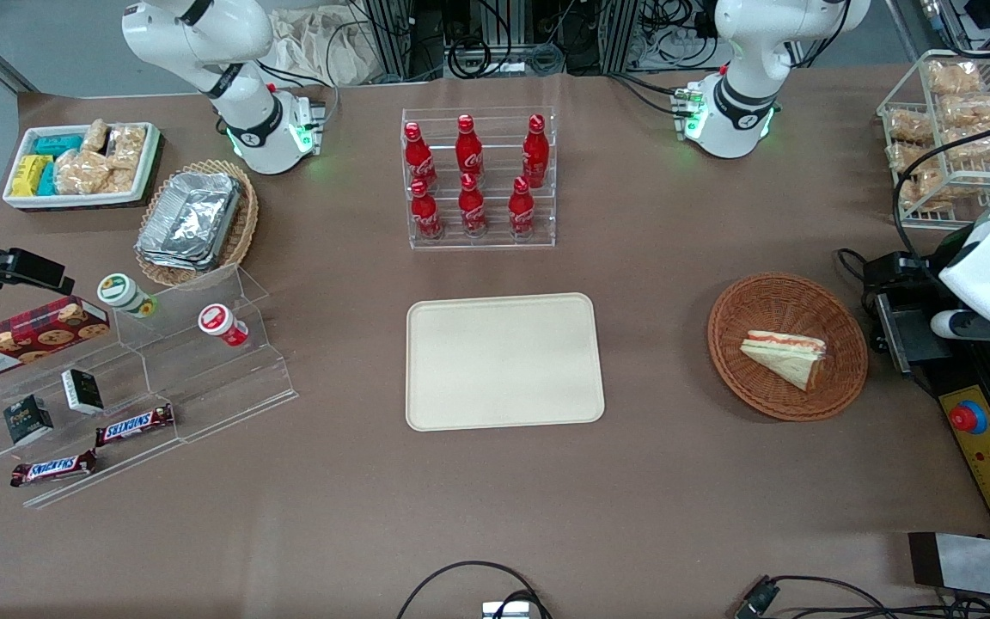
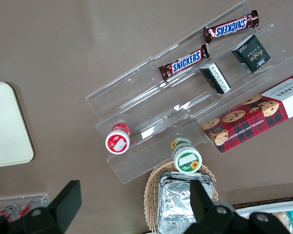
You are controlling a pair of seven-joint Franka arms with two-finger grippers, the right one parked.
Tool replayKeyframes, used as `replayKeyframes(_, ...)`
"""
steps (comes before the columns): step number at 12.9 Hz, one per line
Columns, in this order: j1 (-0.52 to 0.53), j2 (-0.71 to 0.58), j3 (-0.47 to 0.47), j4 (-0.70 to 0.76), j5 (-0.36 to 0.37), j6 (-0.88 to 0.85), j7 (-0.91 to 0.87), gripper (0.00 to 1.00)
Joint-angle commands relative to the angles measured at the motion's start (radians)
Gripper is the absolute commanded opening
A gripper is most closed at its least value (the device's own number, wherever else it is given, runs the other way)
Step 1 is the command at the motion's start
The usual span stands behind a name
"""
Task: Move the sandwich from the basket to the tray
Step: 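Lower the open left gripper over the sandwich in the wicker basket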
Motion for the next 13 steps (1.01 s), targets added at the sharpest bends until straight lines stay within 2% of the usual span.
replayKeyframes(1, -0.019, 0.013, 0.010, 0.034, 0.002, -0.028, 0.001, 1.00)
replayKeyframes(7, -0.015, 0.056, 0.010, 0.028, 0.001, -0.025, -0.023, 1.00)
replayKeyframes(9, -0.010, 0.076, 0.013, -0.019, 0.004, 0.013, -0.188, 1.00)
replayKeyframes(13, -0.005, 0.056, 0.018, -0.255, 0.007, 0.283, -0.418, 1.00)
